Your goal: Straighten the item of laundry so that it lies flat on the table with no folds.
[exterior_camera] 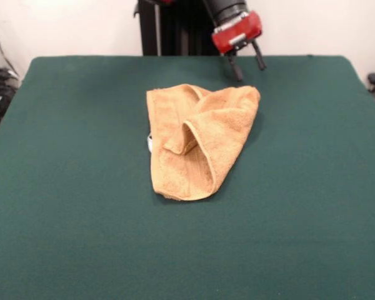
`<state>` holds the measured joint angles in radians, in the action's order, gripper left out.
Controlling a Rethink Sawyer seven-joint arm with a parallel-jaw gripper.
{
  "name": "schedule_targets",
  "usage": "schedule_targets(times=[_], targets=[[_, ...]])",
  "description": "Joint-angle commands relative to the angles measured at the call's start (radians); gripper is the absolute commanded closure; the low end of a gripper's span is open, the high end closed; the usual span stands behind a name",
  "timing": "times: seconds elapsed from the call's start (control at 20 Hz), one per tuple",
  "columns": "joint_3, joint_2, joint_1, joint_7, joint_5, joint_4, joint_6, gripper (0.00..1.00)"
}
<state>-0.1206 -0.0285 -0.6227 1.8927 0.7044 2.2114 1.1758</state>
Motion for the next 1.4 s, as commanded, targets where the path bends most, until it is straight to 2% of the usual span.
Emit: schedule_targets(times=[0.05, 0.1, 0.15, 0.25, 0.35, 0.5, 0.6, 0.65, 0.75, 0.85, 0.9, 1.05, 1.15, 1.2, 1.25, 1.35, 1.4], targets=[[0.203, 0.023, 0.318, -0.193, -0.255, 0.014, 0.215, 0.0], [0.204, 0.007, 0.312, -0.182, -0.263, 0.014, 0.254, 0.0], [0.185, 0.011, 0.287, -0.163, -0.23, 0.015, 0.319, 0.0], [0.184, 0.056, 0.276, -0.088, -0.222, 0.045, 0.386, 0.0], [0.206, 0.081, 0.258, 0.007, -0.201, 0.051, 0.352, 0.0], [0.255, 0.15, 0.235, 0.058, -0.134, 0.074, 0.374, 0.0], [0.245, 0.252, 0.213, 0.104, -0.038, 0.093, 0.322, 0.0], [0.232, 0.306, 0.198, 0.143, 0.015, 0.079, 0.229, 0.0], [0.19, 0.358, 0.172, 0.206, 0.081, 0.045, 0.118, 0.0], [0.129, 0.357, 0.152, 0.256, 0.125, 0.0, 0.045, 0.0], [0.115, 0.345, 0.151, 0.251, 0.117, -0.008, 0.048, 0.0], [0.079, 0.3, 0.182, 0.196, 0.023, -0.003, 0.087, 0.0], [0.059, 0.345, 0.208, 0.189, 0.011, 0.0, 0.019, 0.0], [0.038, 0.357, 0.211, 0.205, 0.03, -0.01, -0.027, 0.0], [-0.025, 0.355, 0.192, 0.283, 0.119, -0.046, -0.138, 0.0], [-0.088, 0.332, 0.179, 0.348, 0.216, -0.09, -0.217, 0.0], [-0.094, 0.318, 0.181, 0.345, 0.226, -0.101, -0.221, 0.0]])
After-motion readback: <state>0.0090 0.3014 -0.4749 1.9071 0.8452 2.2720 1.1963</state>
